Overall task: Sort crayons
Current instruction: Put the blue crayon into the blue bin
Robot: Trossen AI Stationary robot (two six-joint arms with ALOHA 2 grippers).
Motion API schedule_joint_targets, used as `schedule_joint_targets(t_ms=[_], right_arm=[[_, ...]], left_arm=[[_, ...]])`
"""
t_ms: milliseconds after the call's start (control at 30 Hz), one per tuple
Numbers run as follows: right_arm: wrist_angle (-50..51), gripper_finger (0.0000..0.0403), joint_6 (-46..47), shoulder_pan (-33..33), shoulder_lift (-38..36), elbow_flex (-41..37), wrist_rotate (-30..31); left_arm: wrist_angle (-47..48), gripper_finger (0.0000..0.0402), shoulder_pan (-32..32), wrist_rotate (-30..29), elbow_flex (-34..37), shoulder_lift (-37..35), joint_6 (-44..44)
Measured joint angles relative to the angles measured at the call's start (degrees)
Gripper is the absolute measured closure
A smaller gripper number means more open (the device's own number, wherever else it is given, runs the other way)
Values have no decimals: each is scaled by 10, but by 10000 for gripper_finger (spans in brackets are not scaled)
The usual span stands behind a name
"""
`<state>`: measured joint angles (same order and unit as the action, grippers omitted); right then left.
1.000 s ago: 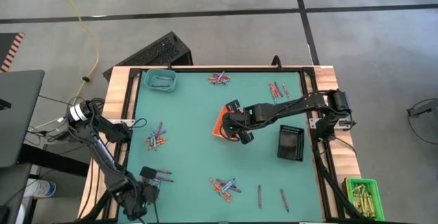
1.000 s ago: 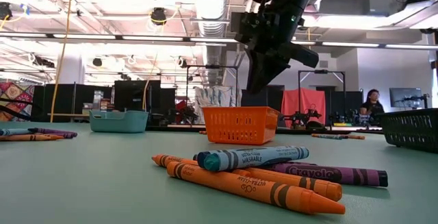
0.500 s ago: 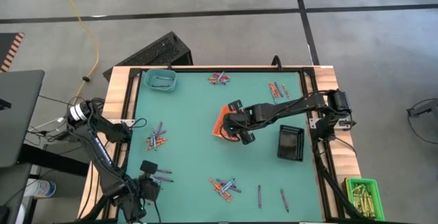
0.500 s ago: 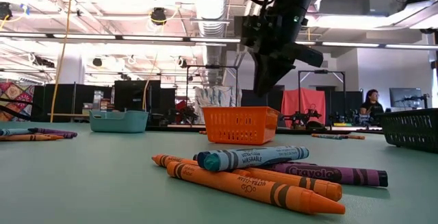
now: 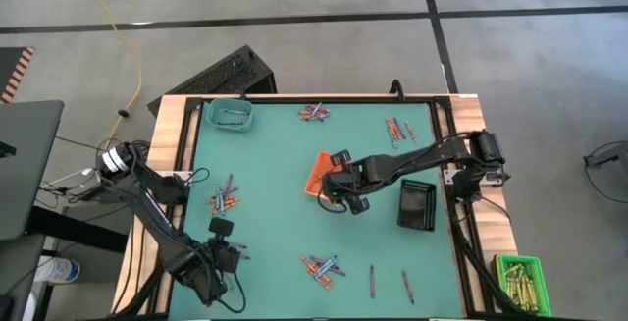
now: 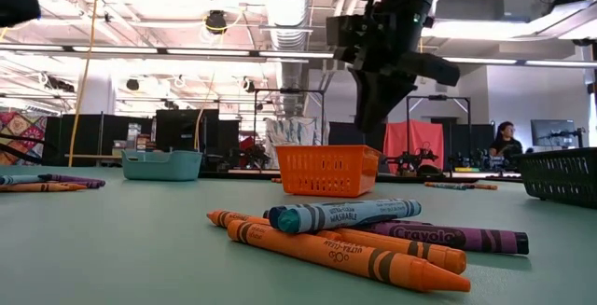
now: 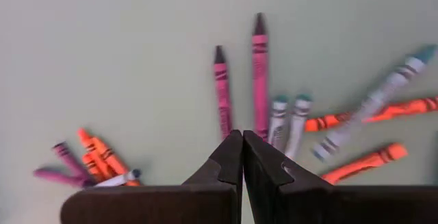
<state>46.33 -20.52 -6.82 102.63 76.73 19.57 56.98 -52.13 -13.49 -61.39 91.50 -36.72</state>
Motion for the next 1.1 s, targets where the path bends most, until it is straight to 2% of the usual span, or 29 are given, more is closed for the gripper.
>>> schedule_joint_targets(t_ms=[100, 233, 400, 533, 667, 800, 1100], right_arm=[[0, 339, 9, -8, 0, 0, 0], [0, 339, 12, -19, 0, 0, 0], [-3, 339, 23, -26, 0, 0, -1], [0, 339, 70, -26, 0, 0, -22], [0, 339, 112, -30, 0, 0, -76], [8, 339, 135, -51, 0, 0, -77], [6, 339, 147, -86, 0, 0, -77]], left_arm=[[-42, 401, 2, 33, 0, 0, 11], [-122, 387, -6, 47, 0, 0, 34], [-186, 332, -8, -26, 0, 0, 83], [-202, 280, 22, -72, 2, 5, 140], [-242, 248, 71, -41, 14, 6, 199], [-226, 247, 98, 27, 16, 15, 235], [-221, 281, 81, 49, 15, 56, 282]])
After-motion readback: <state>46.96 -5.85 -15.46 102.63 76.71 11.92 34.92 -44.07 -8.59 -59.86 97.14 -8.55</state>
